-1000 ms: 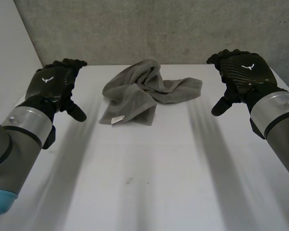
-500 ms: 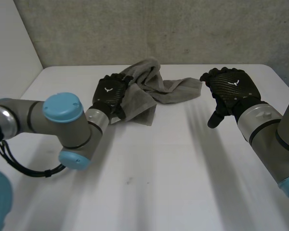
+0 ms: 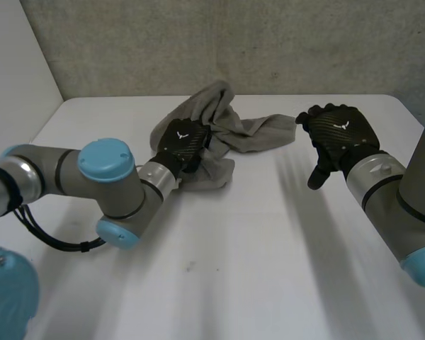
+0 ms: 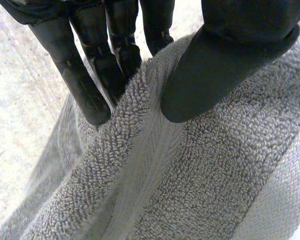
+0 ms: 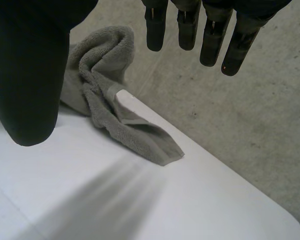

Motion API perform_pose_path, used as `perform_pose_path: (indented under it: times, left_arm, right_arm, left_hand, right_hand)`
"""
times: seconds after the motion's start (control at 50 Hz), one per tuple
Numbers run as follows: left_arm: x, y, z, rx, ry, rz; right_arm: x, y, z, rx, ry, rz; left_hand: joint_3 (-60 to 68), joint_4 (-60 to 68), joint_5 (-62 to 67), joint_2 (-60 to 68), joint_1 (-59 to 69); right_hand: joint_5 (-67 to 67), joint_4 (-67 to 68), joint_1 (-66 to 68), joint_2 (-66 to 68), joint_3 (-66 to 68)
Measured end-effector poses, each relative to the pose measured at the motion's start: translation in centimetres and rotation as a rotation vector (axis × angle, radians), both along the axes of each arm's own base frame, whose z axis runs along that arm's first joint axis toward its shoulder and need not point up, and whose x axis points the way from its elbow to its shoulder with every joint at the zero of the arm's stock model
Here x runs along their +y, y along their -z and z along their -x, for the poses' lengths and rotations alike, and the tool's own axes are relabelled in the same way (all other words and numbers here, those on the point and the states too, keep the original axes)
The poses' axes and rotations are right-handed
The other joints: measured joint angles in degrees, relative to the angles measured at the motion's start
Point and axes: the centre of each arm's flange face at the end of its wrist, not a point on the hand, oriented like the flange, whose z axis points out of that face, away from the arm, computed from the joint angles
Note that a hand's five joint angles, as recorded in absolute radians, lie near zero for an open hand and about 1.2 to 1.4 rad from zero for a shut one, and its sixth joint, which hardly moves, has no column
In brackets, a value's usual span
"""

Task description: Fold the towel.

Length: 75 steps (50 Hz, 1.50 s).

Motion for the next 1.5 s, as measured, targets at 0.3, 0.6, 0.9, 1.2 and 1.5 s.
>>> perform_pose_path:
  times: [0.3,0.6,0.9,1.2,1.5]
  left_arm:
    - [14.8,-4.8,-5.0,-0.114,0.15,-0.004]
    - [25.4,-2.7,-8.4,-0.3,0.316,-0.065]
    - [21.6,-5.0,-11.1,-0.294,0.129,-0.091]
    - [15.0,-6.6,-13.9,-0.074,-0.137,-0.217]
    - [12.3,-3.9,-15.7,0.11,-0.374,-0.575]
  right_arm:
    - [-1.6,-2.5,-1.1,-0.035,-0.126,0.008]
    - [-2.4,1.6,-6.2,-0.011,-0.288,-0.086]
    - [-2.0,4.7,-8.3,0.018,-0.317,-0.134]
    - [2.0,5.8,-6.0,0.21,-0.365,-0.143]
    - [5.4,8.9,-4.8,0.287,-0.42,-0.161]
  left_hand:
    - [2.2,2.2,1.7,2.2,1.2]
    - [0.1,-0.2,1.5,-0.2,1.2]
    - [-36.4,-36.8,-36.1,-36.8,-34.7]
    - [-43.9,-44.2,-43.5,-44.2,-41.9]
    - [-44.0,-44.5,-43.7,-44.4,-42.2]
  right_hand:
    - [0.0,0.0,0.0,0.0,0.0]
    - [0.0,0.0,0.0,0.0,0.0]
    - [0.0,0.0,0.0,0.0,0.0]
    - [0.0,0.0,0.0,0.0,0.0]
    - [0.0,0.0,0.0,0.0,0.1]
